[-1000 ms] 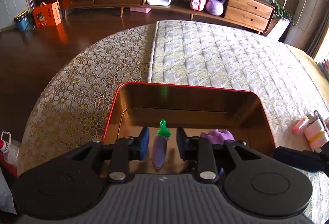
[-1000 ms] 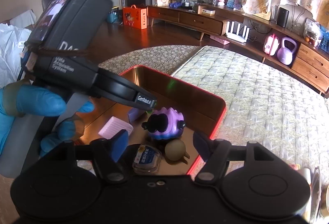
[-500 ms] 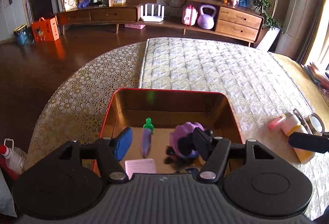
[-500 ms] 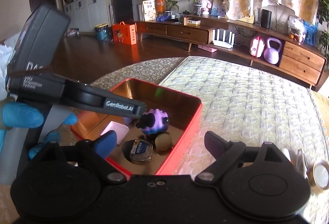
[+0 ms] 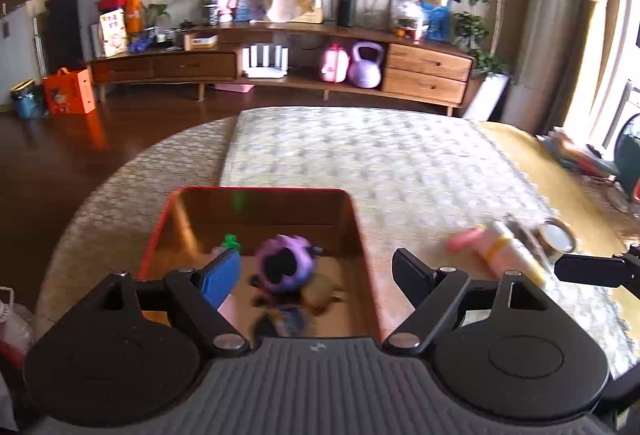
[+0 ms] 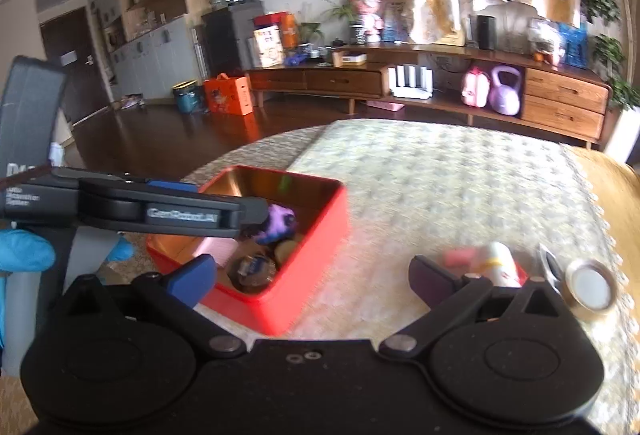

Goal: Organize rigid objects
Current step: 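Withdraw both open tools from the red tin back over the table, then grasp the white-yellow bottle with the left tool while the right tool grasps the round metal lid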

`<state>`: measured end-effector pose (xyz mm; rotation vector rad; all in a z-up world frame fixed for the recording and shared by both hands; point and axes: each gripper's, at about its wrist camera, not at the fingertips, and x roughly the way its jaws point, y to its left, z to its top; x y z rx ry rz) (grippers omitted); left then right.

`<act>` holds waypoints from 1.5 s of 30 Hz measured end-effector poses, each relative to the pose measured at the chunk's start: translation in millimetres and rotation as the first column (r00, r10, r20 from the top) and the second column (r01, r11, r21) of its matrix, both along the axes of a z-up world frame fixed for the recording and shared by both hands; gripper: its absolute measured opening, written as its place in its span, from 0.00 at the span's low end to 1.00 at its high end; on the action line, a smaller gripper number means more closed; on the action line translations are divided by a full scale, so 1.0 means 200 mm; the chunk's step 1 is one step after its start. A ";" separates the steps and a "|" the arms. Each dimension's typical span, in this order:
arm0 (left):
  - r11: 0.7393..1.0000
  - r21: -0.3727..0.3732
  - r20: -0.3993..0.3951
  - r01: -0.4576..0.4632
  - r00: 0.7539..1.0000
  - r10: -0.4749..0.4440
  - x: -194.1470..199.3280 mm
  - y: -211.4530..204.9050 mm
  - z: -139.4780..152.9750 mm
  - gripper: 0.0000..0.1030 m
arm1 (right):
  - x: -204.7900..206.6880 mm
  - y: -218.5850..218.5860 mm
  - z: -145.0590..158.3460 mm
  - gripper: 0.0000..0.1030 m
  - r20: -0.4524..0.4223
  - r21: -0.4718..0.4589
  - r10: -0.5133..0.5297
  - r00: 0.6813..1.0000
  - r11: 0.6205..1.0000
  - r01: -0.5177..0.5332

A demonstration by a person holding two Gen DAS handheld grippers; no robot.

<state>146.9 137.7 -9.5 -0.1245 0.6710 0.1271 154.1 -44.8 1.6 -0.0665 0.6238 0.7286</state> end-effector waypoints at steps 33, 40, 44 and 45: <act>0.993 -0.023 -0.045 0.113 0.993 -0.114 0.27 -0.77 -0.25 0.81 | 0.44 -0.84 -0.30 0.99 -0.063 -0.077 -0.401 0.914 0.915 0.396; 0.993 -0.023 -0.084 0.116 0.990 -0.118 0.41 -0.87 -0.32 0.81 | 0.60 -0.83 -0.39 0.98 -0.102 -0.108 -0.418 0.903 0.907 0.407; 0.991 -0.004 -0.094 0.131 0.987 -0.131 0.46 -0.93 -0.35 0.81 | 0.67 -0.80 -0.44 0.97 -0.113 -0.117 -0.424 0.899 0.904 0.412; 0.991 0.001 -0.097 0.131 0.987 -0.130 0.47 -0.94 -0.37 0.81 | 0.68 -0.79 -0.45 0.96 -0.116 -0.121 -0.425 0.898 0.903 0.412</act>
